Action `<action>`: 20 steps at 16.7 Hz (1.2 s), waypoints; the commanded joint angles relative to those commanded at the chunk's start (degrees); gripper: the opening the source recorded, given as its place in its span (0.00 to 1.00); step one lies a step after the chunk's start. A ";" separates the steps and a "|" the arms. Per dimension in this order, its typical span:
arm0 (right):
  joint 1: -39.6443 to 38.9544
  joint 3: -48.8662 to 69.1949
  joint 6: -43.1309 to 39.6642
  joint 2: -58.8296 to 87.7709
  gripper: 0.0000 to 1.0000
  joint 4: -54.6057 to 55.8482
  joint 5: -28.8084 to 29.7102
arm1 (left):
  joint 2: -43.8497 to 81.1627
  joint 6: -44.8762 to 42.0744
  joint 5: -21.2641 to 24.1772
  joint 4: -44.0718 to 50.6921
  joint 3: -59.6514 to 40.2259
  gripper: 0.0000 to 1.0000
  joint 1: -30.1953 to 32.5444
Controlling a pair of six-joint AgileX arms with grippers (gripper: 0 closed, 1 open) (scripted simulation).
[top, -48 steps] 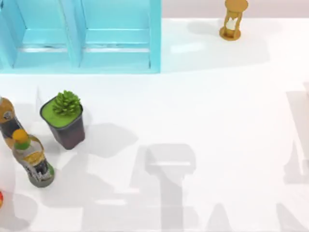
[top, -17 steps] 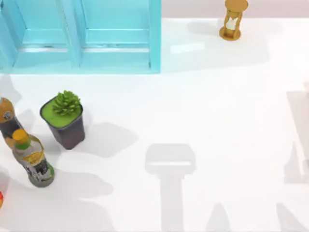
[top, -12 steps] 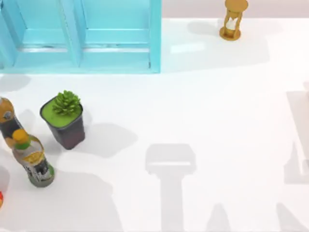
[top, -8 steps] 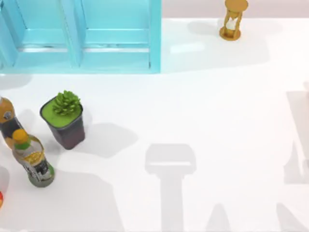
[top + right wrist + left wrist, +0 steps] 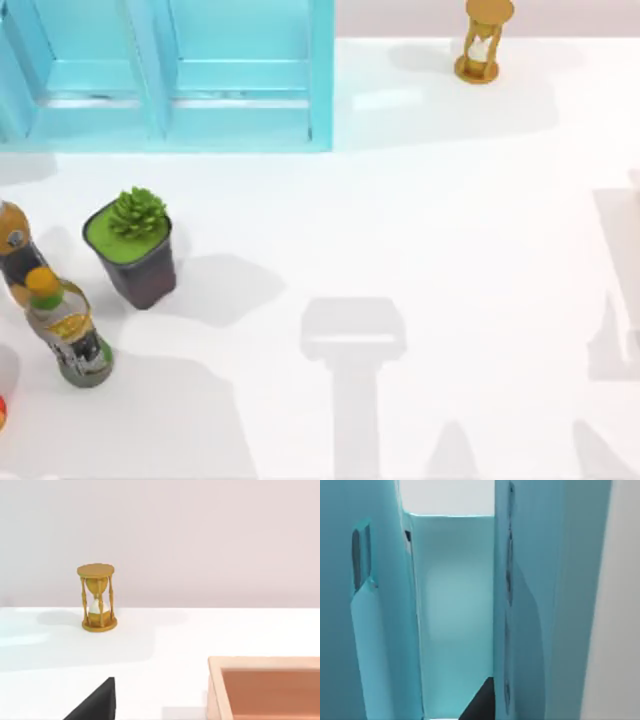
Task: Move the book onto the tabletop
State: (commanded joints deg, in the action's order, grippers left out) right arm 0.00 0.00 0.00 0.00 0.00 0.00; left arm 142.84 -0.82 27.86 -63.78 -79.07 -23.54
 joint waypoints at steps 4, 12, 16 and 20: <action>0.00 0.00 0.00 0.00 1.00 0.00 0.00 | 0.00 0.00 0.00 0.00 0.00 0.25 0.00; 0.00 0.00 0.00 0.00 1.00 0.00 0.00 | 0.00 0.00 0.00 0.00 0.00 0.00 0.00; 0.00 0.00 0.00 0.00 1.00 0.00 0.00 | -0.06 -0.05 0.01 0.01 0.10 0.00 -0.02; 0.00 0.00 0.00 0.00 1.00 0.00 0.00 | -3.95 0.13 1.36 1.93 2.28 0.00 -0.94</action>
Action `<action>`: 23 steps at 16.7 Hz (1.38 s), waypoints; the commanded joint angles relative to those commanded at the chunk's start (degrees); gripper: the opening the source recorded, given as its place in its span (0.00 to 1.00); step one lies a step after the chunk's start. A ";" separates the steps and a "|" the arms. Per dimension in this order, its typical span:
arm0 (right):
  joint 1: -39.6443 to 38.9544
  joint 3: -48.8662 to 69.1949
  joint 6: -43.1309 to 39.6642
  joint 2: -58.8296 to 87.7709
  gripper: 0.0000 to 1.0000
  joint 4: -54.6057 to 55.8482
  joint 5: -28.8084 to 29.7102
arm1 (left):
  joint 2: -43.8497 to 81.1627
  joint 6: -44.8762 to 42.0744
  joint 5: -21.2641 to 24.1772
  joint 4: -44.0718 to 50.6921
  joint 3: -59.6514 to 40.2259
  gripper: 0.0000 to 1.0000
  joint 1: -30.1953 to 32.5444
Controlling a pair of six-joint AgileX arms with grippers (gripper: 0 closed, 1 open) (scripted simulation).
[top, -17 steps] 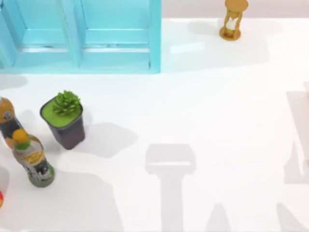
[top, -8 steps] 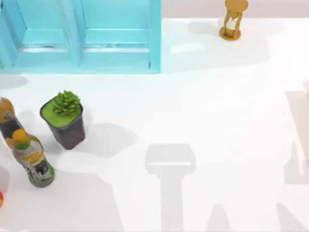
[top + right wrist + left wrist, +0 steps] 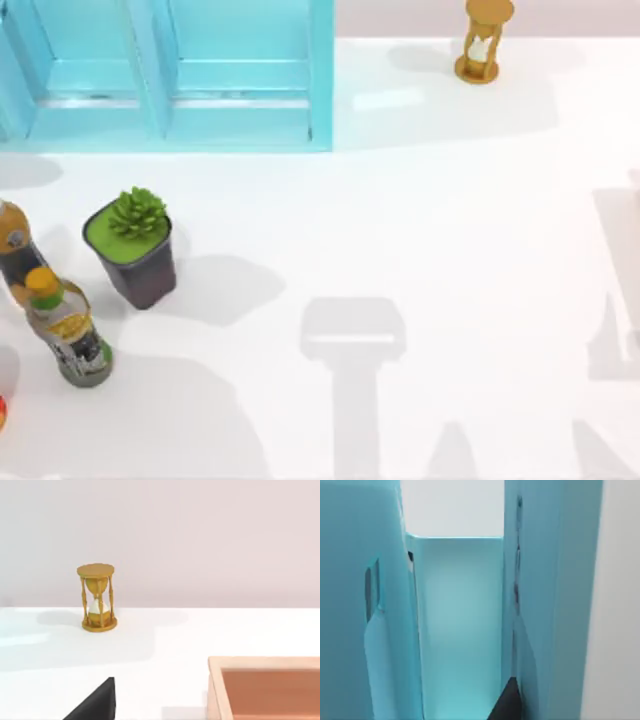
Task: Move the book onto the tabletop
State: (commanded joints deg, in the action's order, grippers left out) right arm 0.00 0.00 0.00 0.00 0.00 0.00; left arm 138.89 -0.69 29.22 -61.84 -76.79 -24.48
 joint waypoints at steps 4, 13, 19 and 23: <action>0.00 0.00 0.00 0.00 1.00 0.00 0.00 | -12.69 0.28 3.86 6.09 6.79 0.00 -3.12; 0.00 0.00 0.00 0.00 1.00 0.00 0.00 | -49.79 -0.42 13.02 23.37 26.01 0.00 -13.86; 0.00 0.00 0.00 0.00 1.00 0.00 0.00 | -55.37 -0.72 14.79 26.35 29.34 0.00 -16.06; 0.00 0.00 0.00 0.00 1.00 0.00 0.00 | -55.08 -0.30 14.20 26.21 29.08 0.00 -15.25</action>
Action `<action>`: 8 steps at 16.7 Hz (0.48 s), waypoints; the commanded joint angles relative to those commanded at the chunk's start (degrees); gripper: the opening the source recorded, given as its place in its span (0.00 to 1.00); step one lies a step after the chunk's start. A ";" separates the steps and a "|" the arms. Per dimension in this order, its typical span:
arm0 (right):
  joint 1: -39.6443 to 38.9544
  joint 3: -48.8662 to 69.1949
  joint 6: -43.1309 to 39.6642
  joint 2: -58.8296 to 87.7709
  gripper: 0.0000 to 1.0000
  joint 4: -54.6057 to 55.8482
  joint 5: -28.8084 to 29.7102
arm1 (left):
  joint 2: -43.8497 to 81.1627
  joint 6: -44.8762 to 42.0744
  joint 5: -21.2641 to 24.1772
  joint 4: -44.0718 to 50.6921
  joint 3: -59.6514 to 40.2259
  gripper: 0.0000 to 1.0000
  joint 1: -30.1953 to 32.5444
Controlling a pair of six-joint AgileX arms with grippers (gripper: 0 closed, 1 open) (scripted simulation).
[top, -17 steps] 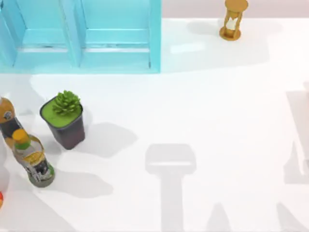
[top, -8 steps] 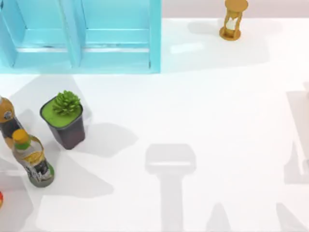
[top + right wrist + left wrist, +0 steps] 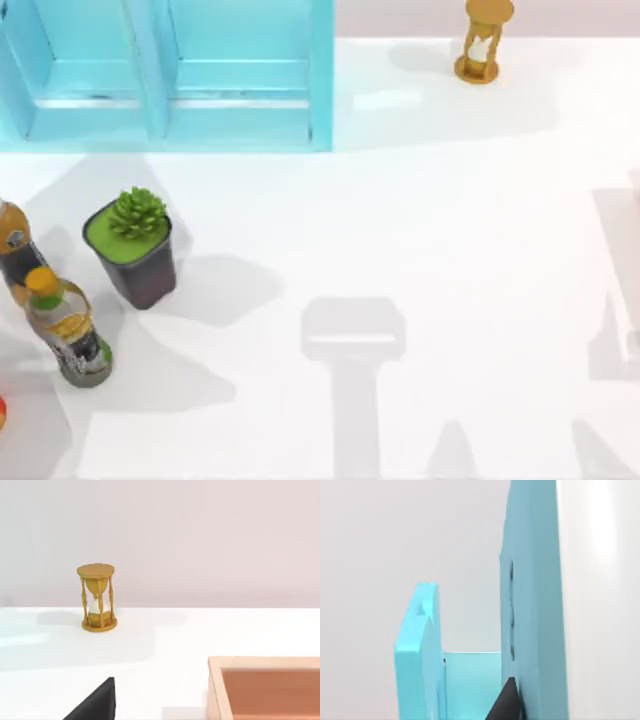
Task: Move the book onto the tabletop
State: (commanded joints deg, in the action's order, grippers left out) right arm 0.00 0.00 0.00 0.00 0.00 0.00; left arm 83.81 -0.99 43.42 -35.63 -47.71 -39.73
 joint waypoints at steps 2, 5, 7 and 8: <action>0.00 0.00 0.00 0.00 1.00 0.00 0.00 | -0.38 2.58 -2.47 -0.17 -1.05 0.00 2.72; 0.00 0.00 0.00 0.00 1.00 0.00 0.00 | -1.07 10.96 -9.78 -0.22 -3.91 0.00 11.54; 0.00 0.00 0.00 0.00 1.00 0.00 0.00 | -1.36 19.14 -16.41 0.13 -6.26 0.00 20.25; 0.00 0.00 0.00 0.00 1.00 0.00 0.00 | -1.34 24.06 -20.24 0.51 -7.54 0.00 25.58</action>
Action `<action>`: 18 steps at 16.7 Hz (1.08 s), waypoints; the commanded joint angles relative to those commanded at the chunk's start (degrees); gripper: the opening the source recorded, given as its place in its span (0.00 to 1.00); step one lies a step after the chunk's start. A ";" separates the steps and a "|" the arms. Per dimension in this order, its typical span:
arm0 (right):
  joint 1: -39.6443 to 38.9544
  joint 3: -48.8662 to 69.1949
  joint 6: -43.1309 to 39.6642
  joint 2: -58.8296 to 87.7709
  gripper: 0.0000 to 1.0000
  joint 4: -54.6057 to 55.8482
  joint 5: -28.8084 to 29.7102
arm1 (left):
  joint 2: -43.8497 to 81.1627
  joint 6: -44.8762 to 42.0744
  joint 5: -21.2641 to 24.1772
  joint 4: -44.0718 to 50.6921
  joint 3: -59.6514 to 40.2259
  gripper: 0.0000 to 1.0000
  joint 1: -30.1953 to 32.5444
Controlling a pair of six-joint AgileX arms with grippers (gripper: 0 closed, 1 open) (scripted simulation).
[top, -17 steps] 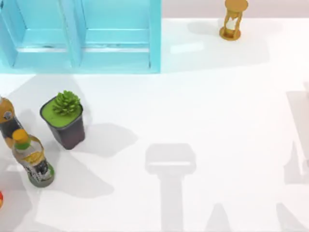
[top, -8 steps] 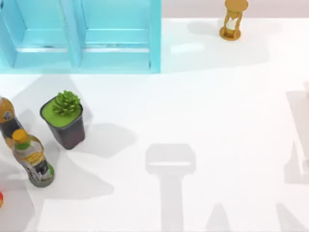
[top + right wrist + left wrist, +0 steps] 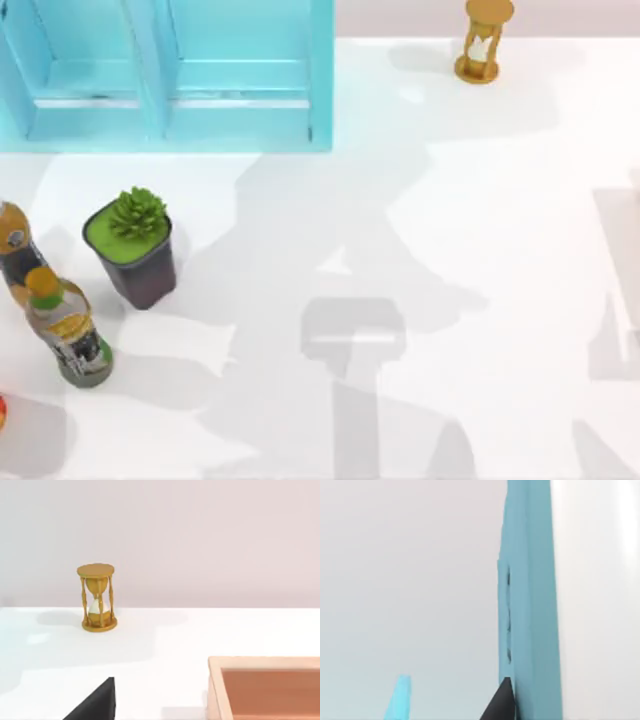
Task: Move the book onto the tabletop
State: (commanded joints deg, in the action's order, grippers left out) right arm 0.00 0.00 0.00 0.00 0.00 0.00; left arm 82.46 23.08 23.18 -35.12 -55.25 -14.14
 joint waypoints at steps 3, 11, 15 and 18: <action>0.00 0.00 0.00 0.00 1.00 0.00 0.00 | 0.77 16.70 -12.84 1.98 -3.91 0.00 18.21; 0.00 0.00 0.00 0.00 1.00 0.00 0.00 | 9.11 64.84 -50.85 14.54 -12.27 0.00 61.09; 0.00 0.00 0.00 0.00 1.00 0.00 0.00 | 16.27 86.17 -68.17 24.24 -14.27 0.00 72.91; 0.00 0.00 0.00 0.00 1.00 0.00 0.00 | 22.17 99.90 -79.15 31.91 -14.88 0.00 78.82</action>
State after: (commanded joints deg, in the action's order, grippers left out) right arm 0.00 0.00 0.00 0.00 0.00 0.00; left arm 104.63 122.97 -55.96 -3.21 -70.13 64.67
